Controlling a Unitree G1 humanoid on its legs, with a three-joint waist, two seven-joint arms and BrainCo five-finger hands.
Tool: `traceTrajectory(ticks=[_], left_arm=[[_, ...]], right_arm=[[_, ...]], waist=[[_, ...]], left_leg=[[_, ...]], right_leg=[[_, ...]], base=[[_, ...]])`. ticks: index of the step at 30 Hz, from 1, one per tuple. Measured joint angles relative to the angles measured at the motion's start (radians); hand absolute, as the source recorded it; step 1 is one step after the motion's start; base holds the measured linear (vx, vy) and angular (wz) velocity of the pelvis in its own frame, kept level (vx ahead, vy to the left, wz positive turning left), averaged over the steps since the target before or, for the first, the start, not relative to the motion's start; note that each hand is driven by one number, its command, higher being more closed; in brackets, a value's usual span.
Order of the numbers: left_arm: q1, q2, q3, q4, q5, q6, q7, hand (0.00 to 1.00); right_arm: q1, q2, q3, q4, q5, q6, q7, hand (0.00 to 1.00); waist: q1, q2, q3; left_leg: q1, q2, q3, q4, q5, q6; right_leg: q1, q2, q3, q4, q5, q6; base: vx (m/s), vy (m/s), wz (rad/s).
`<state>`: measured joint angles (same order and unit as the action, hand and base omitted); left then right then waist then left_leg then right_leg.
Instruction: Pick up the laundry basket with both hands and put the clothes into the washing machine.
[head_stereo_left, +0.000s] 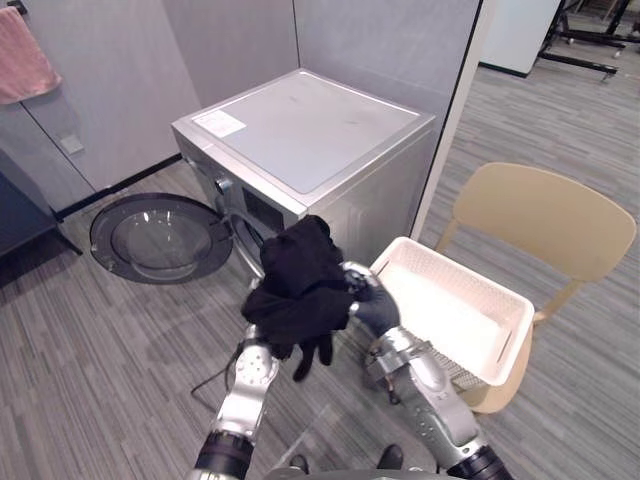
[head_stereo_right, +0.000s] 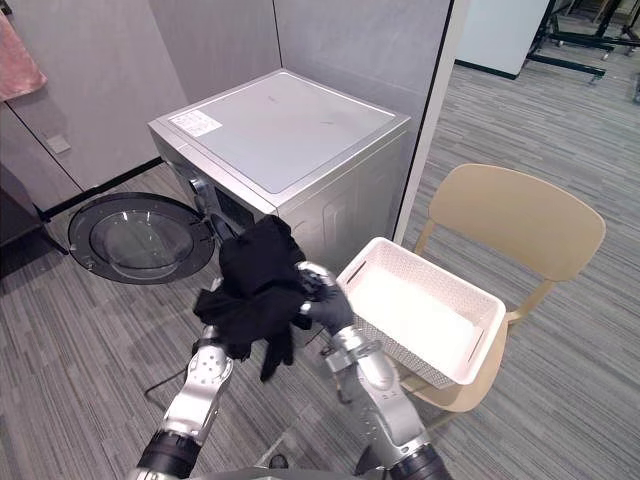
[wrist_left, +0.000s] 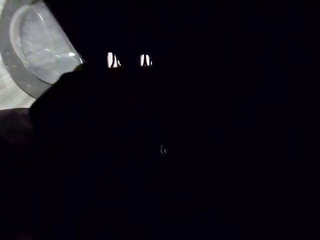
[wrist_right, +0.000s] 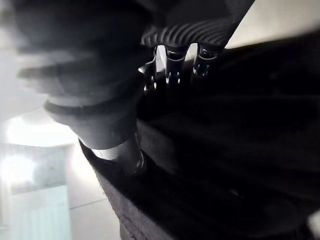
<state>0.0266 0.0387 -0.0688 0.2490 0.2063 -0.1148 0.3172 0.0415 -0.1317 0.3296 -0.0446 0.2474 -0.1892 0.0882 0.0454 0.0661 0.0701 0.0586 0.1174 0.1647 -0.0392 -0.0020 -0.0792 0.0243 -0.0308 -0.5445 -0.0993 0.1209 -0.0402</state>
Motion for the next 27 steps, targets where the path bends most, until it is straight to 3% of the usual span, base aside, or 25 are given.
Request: traceTrajectory(ticks=[1, 4, 10, 13, 15, 16, 17, 18, 19, 20, 21, 22, 26, 27], left_arm=[[0.032, 0.001, 0.025, 0.002, -0.001, -0.004, -0.014, 1.0], [0.07, 0.021, 0.055, 0.074, -0.003, -0.011, -0.035, 1.0], [0.116, 0.043, 0.085, 0.247, -0.006, -0.001, -0.073, 1.0], [0.137, 0.042, 0.094, 0.287, -0.018, 0.007, -0.089, 1.0], [0.155, 0.042, 0.124, 0.294, -0.023, 0.018, -0.098, 1.0], [0.154, 0.041, 0.133, 0.297, -0.035, 0.026, -0.098, 1.0], [0.149, 0.033, 0.136, 0.311, -0.039, 0.028, -0.098, 1.0], [0.149, 0.026, 0.141, 0.318, -0.039, 0.029, -0.098, 1.0], [0.151, 0.012, 0.15, 0.336, -0.039, 0.029, -0.097, 1.0], [0.156, 0.0, 0.151, 0.358, -0.039, 0.03, -0.097, 1.0], [0.155, 0.001, 0.152, 0.367, -0.039, 0.031, -0.096, 1.0], [0.153, 0.005, 0.158, 0.385, -0.039, 0.031, -0.097, 1.0], [0.152, 0.005, 0.162, 0.408, -0.039, 0.031, -0.097, 1.0], [0.158, 0.003, 0.162, 0.409, -0.039, 0.031, -0.097, 1.0]], right_arm=[[0.024, -0.021, -0.035, 0.007, -0.09, 0.0, -0.012, 0.0], [0.064, -0.068, -0.068, 0.103, -0.203, 0.001, -0.024, 0.0], [0.075, -0.067, -0.115, 0.411, -0.368, 0.02, -0.047, 0.0], [0.073, -0.055, -0.177, 0.54, -0.457, 0.042, -0.092, 0.0], [0.056, -0.051, -0.225, 0.617, -0.489, 0.059, -0.134, 0.0], [0.046, -0.051, -0.252, 0.646, -0.5, 0.068, -0.155, 0.0], [0.038, -0.059, -0.265, 0.674, -0.507, 0.08, -0.175, 0.0], [0.028, -0.069, -0.267, 0.69, -0.509, 0.083, -0.183, 0.0], [0.012, -0.086, -0.275, 0.715, -0.514, 0.09, -0.192, 0.0], [-0.004, -0.099, -0.283, 0.741, -0.515, 0.093, -0.2, 0.0], [-0.015, -0.098, -0.284, 0.754, -0.515, 0.099, -0.203, 0.0], [-0.033, -0.089, -0.284, 0.773, -0.515, 0.106, -0.204, 0.0], [-0.073, -0.029, -0.283, 0.81, -0.515, 0.11, -0.208, 0.0], [-0.079, -0.022, -0.283, 0.827, -0.515, 0.114, -0.215, 0.0]], waist=[[0.001, 0.0, 0.0], [0.006, -0.003, 0.001], [0.009, -0.016, 0.006], [0.024, -0.015, 0.012], [0.025, -0.013, 0.026], [0.021, -0.016, 0.035], [0.022, -0.016, 0.038], [0.023, -0.015, 0.039], [0.023, -0.007, 0.043], [0.023, 0.022, 0.04], [0.022, 0.025, 0.04], [0.023, 0.017, 0.045], [0.023, -0.033, 0.07], [0.026, -0.041, 0.075]], left_leg=[[0.0, 0.001, 0.0, 0.0, 0.0, 0.0], [0.0, 0.002, -0.004, -0.003, 0.0, -0.001], [-0.034, 0.007, -0.033, -0.013, 0.002, -0.006], [-0.088, 0.005, -0.092, -0.005, 0.015, -0.009], [-0.135, 0.004, -0.108, 0.008, 0.029, 0.017], [-0.153, 0.009, -0.019, 0.013, 0.013, 0.119], [-0.165, 0.024, 0.152, 0.026, -0.014, 0.174], [-0.169, 0.03, 0.228, 0.039, -0.015, 0.174], [-0.168, 0.046, 0.377, 0.065, -0.013, 0.174], [-0.157, 0.066, 0.49, 0.088, 0.028, 0.139], [-0.15, 0.066, 0.491, 0.086, 0.04, 0.108], [-0.156, 0.049, 0.477, 0.089, 0.047, 0.1], [-0.141, -0.008, 0.442, 0.091, 0.038, 0.104], [-0.13, -0.021, 0.438, 0.106, 0.003, 0.1]], right_leg=[[0.0, 0.001, 0.0, 0.0, 0.0, 0.0], [0.002, 0.007, -0.002, -0.001, -0.001, 0.001], [-0.016, 0.01, -0.036, -0.004, -0.022, 0.006], [-0.031, 0.001, -0.106, 0.0, -0.033, 0.004], [-0.031, -0.012, -0.195, 0.001, -0.053, 0.004], [-0.032, -0.038, -0.252, 0.015, -0.064, 0.01], [-0.053, -0.089, -0.297, 0.068, -0.094, 0.023], [-0.063, -0.113, -0.312, 0.1, -0.107, 0.026], [-0.074, -0.152, -0.34, 0.159, -0.128, 0.032], [-0.08, -0.176, -0.372, 0.232, -0.148, 0.05], [-0.082, -0.193, -0.382, 0.258, -0.155, 0.06], [-0.079, -0.219, -0.39, 0.285, -0.155, 0.066], [-0.031, -0.288, -0.415, 0.315, -0.153, 0.113], [-0.025, -0.328, -0.415, 0.379, -0.171, 0.137]], base=[[0.0, 0.0, 0.0], [0.0, 0.0, 0.0], [-0.01, 0.008, 0.16], [0.0, 0.004, 0.66], [0.01, -0.008, 1.16], [0.06, 0.017, 1.35], [0.09, 0.038, 1.37], [0.17, 0.115, 1.23], [0.26, 0.286, 0.98], [0.22, 0.266, 0.9], [0.22, 0.231, 0.8], [0.12, 0.061, 0.54], [0.11, 0.088, 0.57], [0.09, 0.133, 0.39]])
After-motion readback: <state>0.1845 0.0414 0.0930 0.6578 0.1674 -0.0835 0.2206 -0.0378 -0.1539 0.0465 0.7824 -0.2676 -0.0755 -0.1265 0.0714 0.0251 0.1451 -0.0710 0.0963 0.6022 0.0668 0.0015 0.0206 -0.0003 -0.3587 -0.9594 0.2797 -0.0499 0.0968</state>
